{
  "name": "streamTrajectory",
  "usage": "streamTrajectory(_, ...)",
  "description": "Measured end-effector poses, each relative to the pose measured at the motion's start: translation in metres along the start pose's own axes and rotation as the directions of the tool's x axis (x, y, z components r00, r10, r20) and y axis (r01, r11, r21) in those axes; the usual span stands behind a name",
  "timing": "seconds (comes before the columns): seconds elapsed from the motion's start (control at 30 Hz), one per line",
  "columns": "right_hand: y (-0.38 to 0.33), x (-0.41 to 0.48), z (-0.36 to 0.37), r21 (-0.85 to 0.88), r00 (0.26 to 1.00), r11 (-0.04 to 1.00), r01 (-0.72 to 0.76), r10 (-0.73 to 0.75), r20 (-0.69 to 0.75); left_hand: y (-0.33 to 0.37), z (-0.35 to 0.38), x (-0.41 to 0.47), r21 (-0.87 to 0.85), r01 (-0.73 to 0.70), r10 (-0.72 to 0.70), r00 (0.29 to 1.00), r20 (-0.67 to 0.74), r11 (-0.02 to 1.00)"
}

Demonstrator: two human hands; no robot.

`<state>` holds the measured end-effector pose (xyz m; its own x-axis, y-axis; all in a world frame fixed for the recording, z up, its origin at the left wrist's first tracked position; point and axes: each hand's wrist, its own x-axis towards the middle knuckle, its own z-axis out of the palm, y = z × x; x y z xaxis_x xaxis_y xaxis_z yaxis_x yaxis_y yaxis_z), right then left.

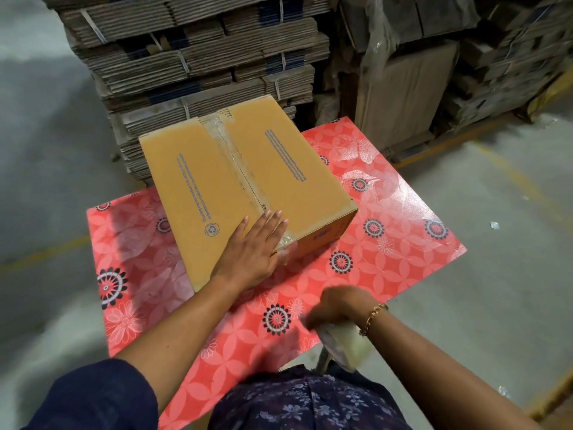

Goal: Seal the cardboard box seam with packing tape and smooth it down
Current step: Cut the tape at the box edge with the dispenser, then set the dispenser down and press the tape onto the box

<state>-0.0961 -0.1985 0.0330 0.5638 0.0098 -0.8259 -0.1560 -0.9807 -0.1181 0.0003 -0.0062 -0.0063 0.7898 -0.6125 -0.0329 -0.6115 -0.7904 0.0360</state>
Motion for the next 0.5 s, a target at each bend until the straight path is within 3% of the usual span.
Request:
streamTrajectory(0.03, 0.006, -0.001, 0.009, -0.086, 0.998, 0.996, -0.005, 0.010, 0.067, -0.001, -0.002, 0.001, -0.005, -0.005, 0.005, 1.000, 0.006, 1.000)
streamTrajectory(0.07, 0.013, -0.005, 0.023, -0.126, 0.999, 0.992, 0.001, 0.005, 0.042, -0.001, -0.002, 0.000, -0.008, -0.014, 0.014, 1.000, 0.007, 1.000)
streamTrajectory(0.2, 0.035, -0.009, 0.052, -0.134, 0.949, 0.977, 0.167, -0.196, -0.247, 0.000, -0.003, 0.000, -0.026, -0.025, 0.025, 1.000, -0.003, 0.999)
streamTrajectory(0.33, 0.036, 0.019, 0.062, -0.392, 0.751, 0.863, 0.320, -0.483, -0.450, -0.001, -0.003, 0.000, -0.022, -0.016, 0.016, 1.000, 0.002, 1.000)
streamTrajectory(0.43, 0.037, 0.047, 0.067, -0.598, 0.627, 0.746, 0.293, -0.622, -0.469, 0.001, -0.005, -0.002, 0.002, -0.018, 0.018, 1.000, 0.015, 1.000)
streamTrajectory(0.5, 0.036, 0.055, 0.064, -0.654, 0.592, 0.702, 0.284, -0.665, -0.457, 0.001, -0.005, -0.002, 0.011, -0.015, 0.015, 1.000, 0.006, 1.000)
